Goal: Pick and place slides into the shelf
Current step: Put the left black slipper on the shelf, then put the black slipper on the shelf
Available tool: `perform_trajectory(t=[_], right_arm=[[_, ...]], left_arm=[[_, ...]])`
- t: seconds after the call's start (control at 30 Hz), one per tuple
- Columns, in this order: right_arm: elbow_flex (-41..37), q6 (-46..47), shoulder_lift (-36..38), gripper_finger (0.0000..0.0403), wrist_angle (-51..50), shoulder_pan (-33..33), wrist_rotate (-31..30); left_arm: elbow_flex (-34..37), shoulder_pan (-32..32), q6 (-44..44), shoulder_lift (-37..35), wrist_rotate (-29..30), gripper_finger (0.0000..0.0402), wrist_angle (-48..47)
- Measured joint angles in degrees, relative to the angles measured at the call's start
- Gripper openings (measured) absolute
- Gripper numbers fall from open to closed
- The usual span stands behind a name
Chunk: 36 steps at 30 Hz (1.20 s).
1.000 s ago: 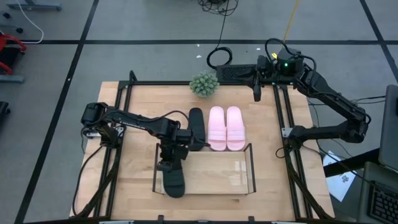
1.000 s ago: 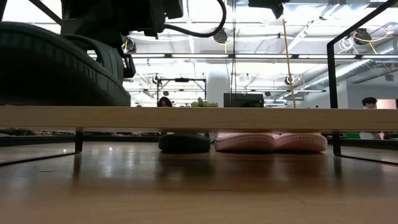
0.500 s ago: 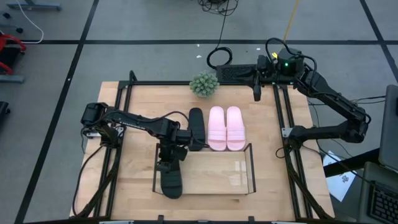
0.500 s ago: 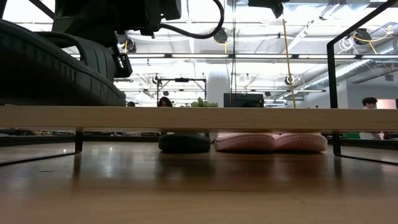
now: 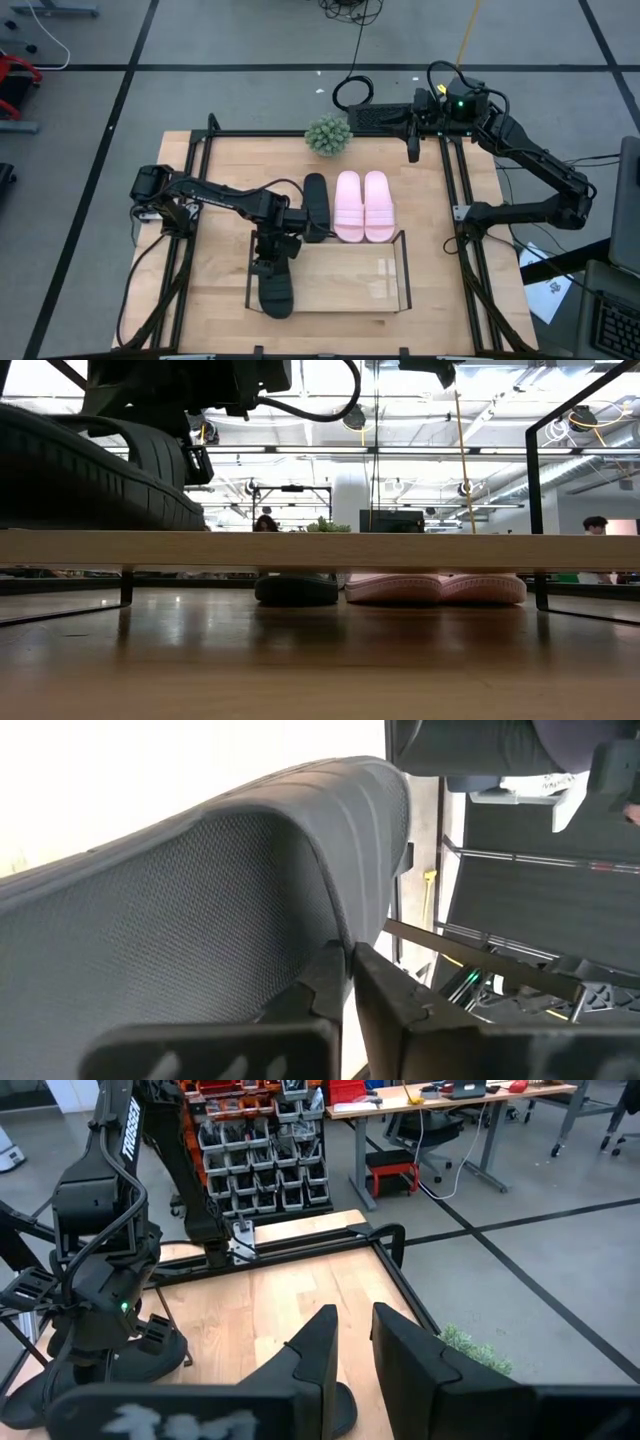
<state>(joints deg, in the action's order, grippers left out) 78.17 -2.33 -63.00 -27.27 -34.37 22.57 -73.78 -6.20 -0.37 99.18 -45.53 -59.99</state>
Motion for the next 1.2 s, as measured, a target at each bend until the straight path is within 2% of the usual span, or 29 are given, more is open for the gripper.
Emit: perform_trajectory(t=[0.5, 0.97, 1.1, 1.2], right_arm=[[0.0, 0.0, 0.0, 0.0057, 0.1, 0.0, 0.0], [0.0, 0.0, 0.0, 0.0057, 0.1, 0.0, 0.0], [0.0, 0.1, 0.0, 0.0057, 0.1, 0.0, 0.0], [0.0, 0.1, 0.0, 0.0057, 0.3, 0.0, 0.0]], left_arm=[[0.0, 0.0, -0.4, 0.0, 0.5, 0.0057, 0.0], [-0.2, 2.3, -2.9, 0.0, 1.2, 0.0058, -0.1], [-3.0, 4.5, -2.4, 0.1, 3.0, 0.0058, -0.2], [-7.7, 6.8, 0.2, 0.1, 6.3, 0.0058, -2.3]])
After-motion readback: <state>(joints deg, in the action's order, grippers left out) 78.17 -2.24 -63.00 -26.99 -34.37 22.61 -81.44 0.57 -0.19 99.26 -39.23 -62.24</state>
